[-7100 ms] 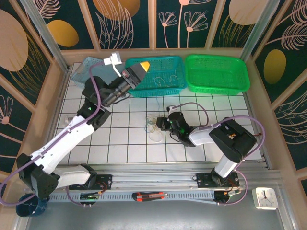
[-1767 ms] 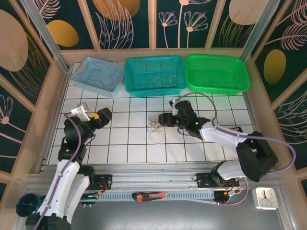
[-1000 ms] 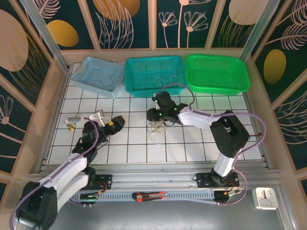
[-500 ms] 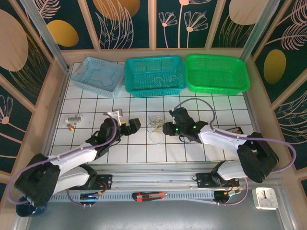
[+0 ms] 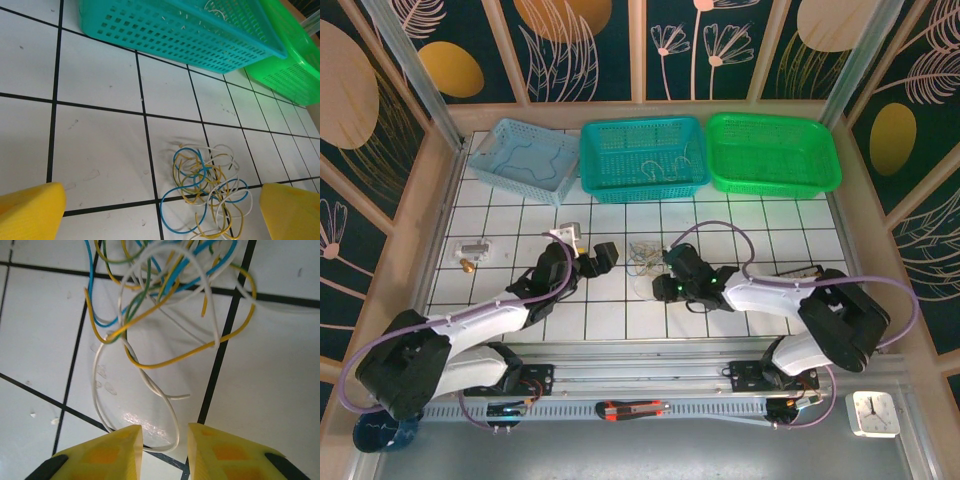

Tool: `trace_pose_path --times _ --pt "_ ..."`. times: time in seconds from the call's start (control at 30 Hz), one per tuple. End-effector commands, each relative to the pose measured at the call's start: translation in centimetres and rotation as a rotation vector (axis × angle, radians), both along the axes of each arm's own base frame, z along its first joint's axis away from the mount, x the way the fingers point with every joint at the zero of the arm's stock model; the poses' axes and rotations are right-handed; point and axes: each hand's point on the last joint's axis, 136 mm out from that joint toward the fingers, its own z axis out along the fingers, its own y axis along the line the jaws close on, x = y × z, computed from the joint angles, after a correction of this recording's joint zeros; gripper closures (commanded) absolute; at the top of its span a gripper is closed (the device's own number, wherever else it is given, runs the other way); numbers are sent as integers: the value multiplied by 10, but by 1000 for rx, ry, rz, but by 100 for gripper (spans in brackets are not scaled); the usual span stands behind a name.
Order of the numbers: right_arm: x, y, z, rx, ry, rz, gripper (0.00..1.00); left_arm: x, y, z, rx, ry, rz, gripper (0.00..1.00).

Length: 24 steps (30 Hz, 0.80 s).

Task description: Untangle the cables

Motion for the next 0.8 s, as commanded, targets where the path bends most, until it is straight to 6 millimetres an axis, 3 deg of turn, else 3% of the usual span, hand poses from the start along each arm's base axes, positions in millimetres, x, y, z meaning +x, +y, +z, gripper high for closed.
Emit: trace_pose_path --times 0.0,0.27,0.4,0.43,0.6,0.77 --pt "9 9 2 -5 -41 -15 71 4 1 6 8 -31 12 1" --pt "7 12 -13 -31 -25 -4 76 3 7 9 -32 -59 45 1" --pt "10 16 -11 -21 -30 -2 95 1 8 14 -51 -77 45 1" --pt "10 19 -7 -9 -33 3 100 0 7 16 -60 -82 35 1" --pt "12 35 40 134 -59 29 100 -8 -1 30 -121 -111 -20 1" --pt "16 43 88 357 -50 33 100 -16 -13 40 -176 -96 -94 10"
